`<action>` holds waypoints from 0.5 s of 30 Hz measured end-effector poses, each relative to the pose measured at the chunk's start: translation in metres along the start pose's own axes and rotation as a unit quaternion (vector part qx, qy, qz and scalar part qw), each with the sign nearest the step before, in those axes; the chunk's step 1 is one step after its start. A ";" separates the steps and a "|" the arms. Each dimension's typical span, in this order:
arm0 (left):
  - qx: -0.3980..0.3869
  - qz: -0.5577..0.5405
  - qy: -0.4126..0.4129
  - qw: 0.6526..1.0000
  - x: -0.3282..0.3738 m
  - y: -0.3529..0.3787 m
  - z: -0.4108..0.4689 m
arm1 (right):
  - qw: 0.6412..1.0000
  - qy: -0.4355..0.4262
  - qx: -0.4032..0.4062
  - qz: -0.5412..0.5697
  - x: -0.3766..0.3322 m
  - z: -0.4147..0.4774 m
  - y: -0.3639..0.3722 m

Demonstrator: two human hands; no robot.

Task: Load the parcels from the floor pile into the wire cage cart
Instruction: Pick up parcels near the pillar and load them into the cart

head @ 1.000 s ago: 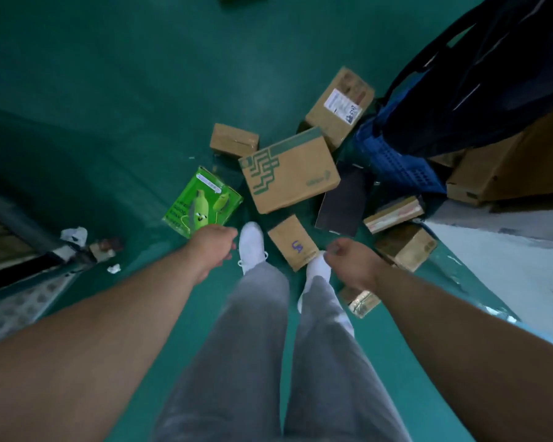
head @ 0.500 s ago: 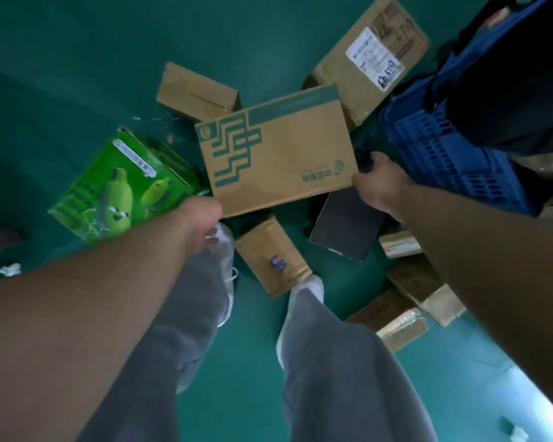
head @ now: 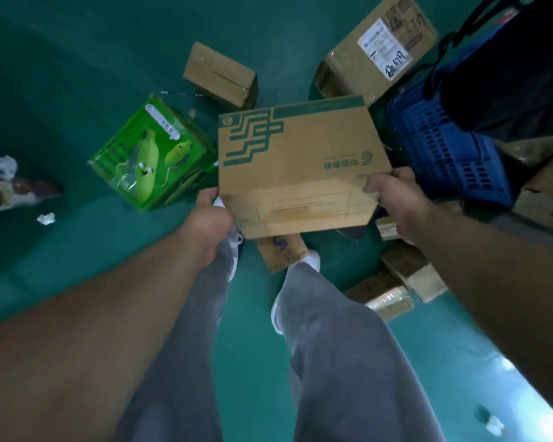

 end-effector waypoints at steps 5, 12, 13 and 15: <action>-0.003 0.003 0.007 1.000 -0.032 -0.067 -0.130 | 0.999 -0.017 -0.010 -0.030 0.005 -0.137 -0.064; 0.042 -0.087 -0.008 0.995 -0.071 -0.181 -0.323 | 0.989 -0.069 -0.101 -0.080 -0.010 -0.306 -0.093; 0.050 -0.107 -0.004 0.993 -0.078 -0.195 -0.338 | 0.987 -0.076 -0.111 -0.085 -0.011 -0.322 -0.089; 0.080 -0.151 0.007 0.985 -0.092 -0.232 -0.366 | 0.980 -0.111 -0.135 -0.097 -0.020 -0.357 -0.071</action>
Point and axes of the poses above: each hand's wrist, its own z-axis towards the middle knuckle, its own y-axis out of the palm, x = y × z, the point moved 6 cm from there along z, towards the middle knuckle, and after that the axes turned 8 degrees about x, right-handed, at the moved point
